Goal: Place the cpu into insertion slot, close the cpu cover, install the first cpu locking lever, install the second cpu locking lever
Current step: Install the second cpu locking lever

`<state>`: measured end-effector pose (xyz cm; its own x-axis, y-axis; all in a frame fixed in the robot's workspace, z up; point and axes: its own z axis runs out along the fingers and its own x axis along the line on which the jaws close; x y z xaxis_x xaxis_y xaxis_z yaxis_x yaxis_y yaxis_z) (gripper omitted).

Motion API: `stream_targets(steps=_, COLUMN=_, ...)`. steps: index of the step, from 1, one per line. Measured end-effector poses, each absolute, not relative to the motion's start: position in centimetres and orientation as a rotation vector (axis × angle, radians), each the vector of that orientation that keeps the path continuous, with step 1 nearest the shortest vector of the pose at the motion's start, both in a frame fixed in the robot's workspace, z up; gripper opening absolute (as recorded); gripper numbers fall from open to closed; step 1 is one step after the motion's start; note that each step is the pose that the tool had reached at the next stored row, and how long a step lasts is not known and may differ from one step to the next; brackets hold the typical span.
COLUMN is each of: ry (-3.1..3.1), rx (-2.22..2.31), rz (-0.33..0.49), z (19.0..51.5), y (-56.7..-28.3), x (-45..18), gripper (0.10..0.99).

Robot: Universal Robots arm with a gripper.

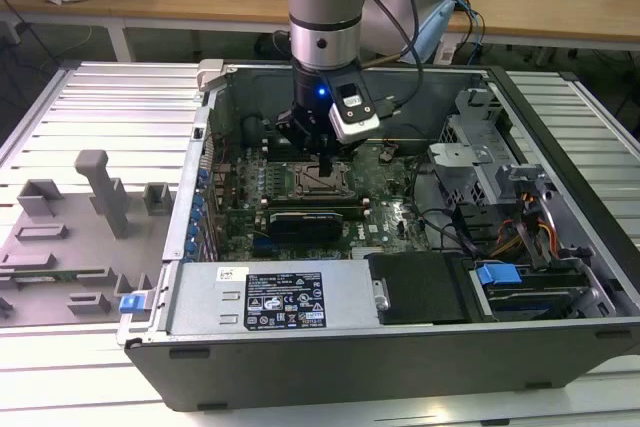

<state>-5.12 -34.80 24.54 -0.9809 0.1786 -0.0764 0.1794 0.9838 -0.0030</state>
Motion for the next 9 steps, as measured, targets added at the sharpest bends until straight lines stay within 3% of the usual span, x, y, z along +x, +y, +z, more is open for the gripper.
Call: stream_targets(steps=9, ry=3.112, rx=0.276, rz=-0.024, z=24.3, y=-36.4, x=-5.1, gripper=0.106)
